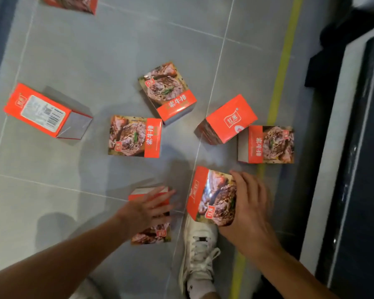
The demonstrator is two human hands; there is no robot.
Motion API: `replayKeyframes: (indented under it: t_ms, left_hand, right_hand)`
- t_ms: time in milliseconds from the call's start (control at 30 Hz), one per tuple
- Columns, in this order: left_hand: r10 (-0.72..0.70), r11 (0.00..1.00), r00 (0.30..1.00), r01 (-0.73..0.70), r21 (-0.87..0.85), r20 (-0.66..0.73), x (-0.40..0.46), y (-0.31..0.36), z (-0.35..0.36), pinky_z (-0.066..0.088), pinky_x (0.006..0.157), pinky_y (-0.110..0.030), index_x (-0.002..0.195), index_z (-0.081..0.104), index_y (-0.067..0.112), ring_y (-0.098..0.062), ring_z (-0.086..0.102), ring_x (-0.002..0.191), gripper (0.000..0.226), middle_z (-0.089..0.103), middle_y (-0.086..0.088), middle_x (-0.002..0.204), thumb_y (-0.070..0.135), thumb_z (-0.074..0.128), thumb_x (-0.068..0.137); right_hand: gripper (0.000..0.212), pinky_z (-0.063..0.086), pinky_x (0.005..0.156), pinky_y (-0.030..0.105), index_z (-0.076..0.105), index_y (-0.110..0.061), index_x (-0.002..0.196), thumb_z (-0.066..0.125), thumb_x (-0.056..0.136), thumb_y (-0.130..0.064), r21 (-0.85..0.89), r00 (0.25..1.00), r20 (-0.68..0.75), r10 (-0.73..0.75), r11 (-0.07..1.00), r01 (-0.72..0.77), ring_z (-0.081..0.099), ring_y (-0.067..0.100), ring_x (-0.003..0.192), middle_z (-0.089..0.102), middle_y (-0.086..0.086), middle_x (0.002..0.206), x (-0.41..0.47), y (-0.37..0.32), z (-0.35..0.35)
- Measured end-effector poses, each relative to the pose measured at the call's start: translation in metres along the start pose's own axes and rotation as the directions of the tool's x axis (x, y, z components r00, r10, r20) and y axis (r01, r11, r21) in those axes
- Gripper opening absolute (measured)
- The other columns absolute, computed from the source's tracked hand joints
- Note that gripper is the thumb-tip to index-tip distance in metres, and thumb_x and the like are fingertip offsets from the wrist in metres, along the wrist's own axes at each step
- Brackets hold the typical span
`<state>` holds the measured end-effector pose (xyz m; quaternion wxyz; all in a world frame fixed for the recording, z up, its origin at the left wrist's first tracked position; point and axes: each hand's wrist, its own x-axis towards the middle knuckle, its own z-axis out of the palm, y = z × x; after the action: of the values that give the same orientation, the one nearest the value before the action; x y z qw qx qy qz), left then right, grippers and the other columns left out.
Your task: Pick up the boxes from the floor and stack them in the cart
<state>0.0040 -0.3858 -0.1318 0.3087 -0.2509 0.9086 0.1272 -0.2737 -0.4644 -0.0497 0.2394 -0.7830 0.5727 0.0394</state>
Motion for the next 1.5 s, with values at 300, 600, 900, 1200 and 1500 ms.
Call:
replayKeyframes:
  t_ms: [300,600,900,1200,1500]
  left_hand:
    - [-0.226,0.969,0.97,0.215,-0.122,-0.086,-0.017,-0.002,0.008,0.005,0.122,-0.057,0.141,0.051,0.009,-0.048,0.044,0.134,0.093,0.053,-0.027,0.14,0.026,0.087,0.058]
    - [-0.632,0.695,0.761,0.472,-0.543,-0.147,-0.22,-0.053,-0.105,0.024,0.114,-0.046,0.139,0.046,0.005,-0.038,0.046,0.124,0.115,0.048,-0.015,0.13,0.023,0.069,0.027]
    - [-0.917,0.313,0.382,0.512,-0.8,-0.115,-0.471,-0.038,-0.265,0.034,0.107,-0.041,0.14,0.045,0.007,-0.033,0.046,0.123,0.105,0.046,-0.01,0.131,0.044,0.072,0.046]
    - [-0.99,0.121,0.113,0.445,-0.887,-0.079,-0.64,0.023,-0.397,0.034,0.105,-0.047,0.143,0.037,0.014,-0.031,0.041,0.123,0.117,0.042,-0.008,0.132,0.051,0.076,0.039]
    - [-0.978,0.036,-0.191,0.26,-0.965,-0.088,-0.758,0.088,-0.477,0.036,0.106,-0.044,0.142,0.038,0.015,-0.024,0.04,0.122,0.124,0.041,0.003,0.129,0.062,0.084,0.036]
  right_hand:
    - [0.117,0.037,0.112,0.048,0.031,-0.02,0.146,0.092,0.05,-0.044,0.028,1.0,0.014,0.022,0.999,-0.022,0.035,0.027,0.133,0.038,0.003,0.141,-0.009,-0.011,-0.002]
    - [0.118,0.034,0.109,0.045,0.034,-0.016,0.148,0.09,0.047,-0.039,0.058,0.999,-0.034,-0.016,0.998,0.018,0.037,0.028,0.13,0.04,0.003,0.14,-0.038,-0.109,-0.144]
    - [0.116,0.02,0.12,0.046,0.035,-0.013,0.146,0.086,0.045,-0.04,0.138,0.973,-0.168,-0.156,0.974,0.18,0.041,0.035,0.134,0.043,0.005,0.142,-0.071,-0.254,-0.324]
    - [0.116,0.032,0.114,0.051,0.034,-0.01,0.148,0.083,0.049,-0.046,0.194,0.946,-0.231,-0.229,0.942,0.275,0.037,0.036,0.131,0.04,0.009,0.142,-0.138,-0.374,-0.483]
    - [0.125,0.032,0.117,0.049,0.029,-0.017,0.153,0.093,0.049,-0.044,0.268,0.863,-0.343,-0.371,0.842,0.469,0.032,0.026,0.137,0.035,0.0,0.146,-0.193,-0.452,-0.581]
